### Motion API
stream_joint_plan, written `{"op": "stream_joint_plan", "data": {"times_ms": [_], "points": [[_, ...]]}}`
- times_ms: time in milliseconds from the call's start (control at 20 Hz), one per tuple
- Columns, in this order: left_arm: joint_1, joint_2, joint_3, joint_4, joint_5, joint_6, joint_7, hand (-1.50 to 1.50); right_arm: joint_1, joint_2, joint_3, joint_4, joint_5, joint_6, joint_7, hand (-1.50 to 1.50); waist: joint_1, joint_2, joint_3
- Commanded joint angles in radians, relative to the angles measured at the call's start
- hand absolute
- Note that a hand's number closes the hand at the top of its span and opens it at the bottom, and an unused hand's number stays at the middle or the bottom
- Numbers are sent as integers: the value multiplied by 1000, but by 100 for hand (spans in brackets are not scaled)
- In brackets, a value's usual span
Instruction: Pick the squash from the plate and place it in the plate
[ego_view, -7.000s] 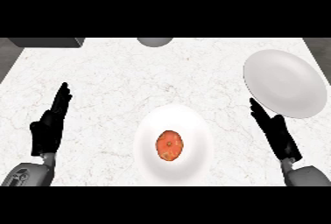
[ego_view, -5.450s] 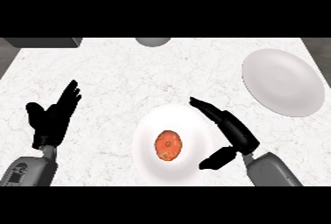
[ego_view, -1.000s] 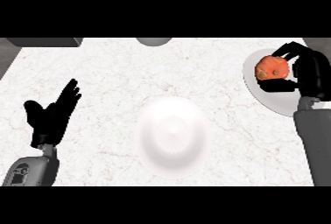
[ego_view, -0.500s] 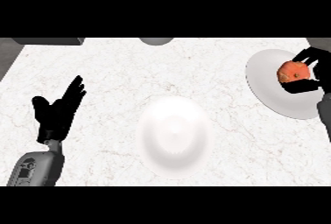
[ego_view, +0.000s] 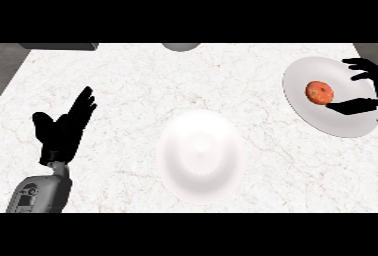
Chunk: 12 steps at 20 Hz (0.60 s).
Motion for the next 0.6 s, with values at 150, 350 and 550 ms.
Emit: {"op": "stream_joint_plan", "data": {"times_ms": [150, 350, 550], "points": [[10, 0, 2, -17, 5, -1, 32, 0, -52, 27, -104, -36, -149, 34, -250, -150, -16, -9, 0], [49, -20, 0, -14, -6, 14, -7, 0, -62, 7, -164, -61, -262, 198, -286, -150, -28, -13, -2], [45, 5, 20, -9, -4, 8, 2, 0, -48, 1, -231, -42, -365, 326, -135, -150, -39, -19, -3]]}}
